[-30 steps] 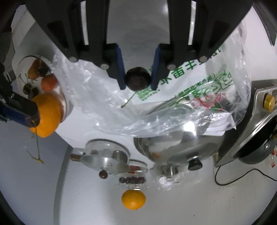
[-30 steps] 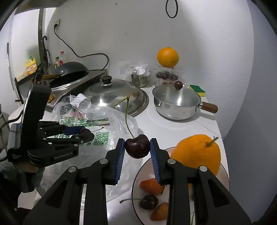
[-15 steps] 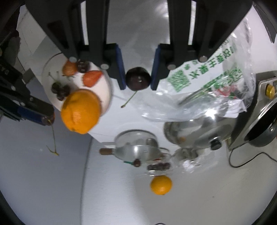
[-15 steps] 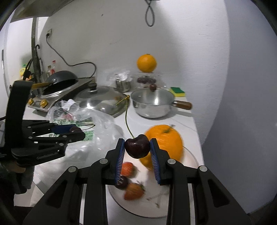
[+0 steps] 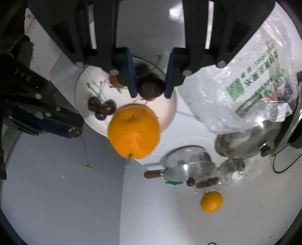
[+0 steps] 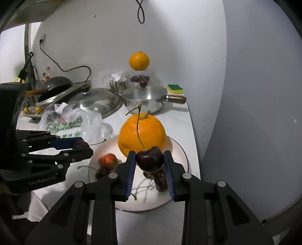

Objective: Organize fruits
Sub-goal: 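Carry both held cherries from the bag to the white plate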

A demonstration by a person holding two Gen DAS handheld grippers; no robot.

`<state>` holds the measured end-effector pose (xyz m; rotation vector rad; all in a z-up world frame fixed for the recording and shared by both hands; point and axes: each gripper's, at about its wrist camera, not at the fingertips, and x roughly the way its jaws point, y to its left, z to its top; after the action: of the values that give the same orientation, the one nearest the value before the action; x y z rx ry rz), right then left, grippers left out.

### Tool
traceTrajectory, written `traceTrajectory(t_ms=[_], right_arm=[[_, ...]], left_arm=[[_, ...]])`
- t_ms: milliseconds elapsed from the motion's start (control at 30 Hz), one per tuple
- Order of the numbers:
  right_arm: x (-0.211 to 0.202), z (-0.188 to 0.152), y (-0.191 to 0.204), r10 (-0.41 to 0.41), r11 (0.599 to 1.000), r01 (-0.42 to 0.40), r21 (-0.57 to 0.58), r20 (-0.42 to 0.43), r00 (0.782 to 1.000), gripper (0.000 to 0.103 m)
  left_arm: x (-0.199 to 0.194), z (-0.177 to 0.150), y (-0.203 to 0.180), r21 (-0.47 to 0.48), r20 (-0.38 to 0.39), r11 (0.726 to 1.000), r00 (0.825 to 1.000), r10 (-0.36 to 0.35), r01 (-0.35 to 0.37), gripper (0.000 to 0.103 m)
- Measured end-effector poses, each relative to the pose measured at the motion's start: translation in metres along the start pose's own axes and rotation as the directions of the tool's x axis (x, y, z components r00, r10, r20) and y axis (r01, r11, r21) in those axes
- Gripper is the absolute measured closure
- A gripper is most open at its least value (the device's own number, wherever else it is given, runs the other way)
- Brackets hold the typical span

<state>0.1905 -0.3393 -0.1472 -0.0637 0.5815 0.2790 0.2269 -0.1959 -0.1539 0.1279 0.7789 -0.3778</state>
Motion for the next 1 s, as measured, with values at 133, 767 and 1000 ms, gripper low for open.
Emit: traceTrajectory(t_ms=[133, 767, 1000], right_arm=[[0.003, -0.010, -0.005, 0.013, 1.000, -0.013, 0.008, -0.021, 1.000, 0.071], [0.016, -0.031, -0.006, 0.059, 0.998, -0.058, 0.027, -0.079, 0.995, 0.071], [0.017, -0.032, -0.004, 0.056, 0.998, -0.054, 0.025, -0.091, 0.994, 0.071]], left_arm=[[0.008, -0.004, -0.012, 0.006, -0.021, 1.000, 1.000, -0.010, 0.011, 0.073], [0.019, -0.017, -0.029, 0.020, -0.078, 0.999, 0.996, -0.043, 0.045, 0.073], [0.016, -0.018, -0.035, 0.031, -0.081, 0.997, 0.995, -0.064, 0.067, 0.072]])
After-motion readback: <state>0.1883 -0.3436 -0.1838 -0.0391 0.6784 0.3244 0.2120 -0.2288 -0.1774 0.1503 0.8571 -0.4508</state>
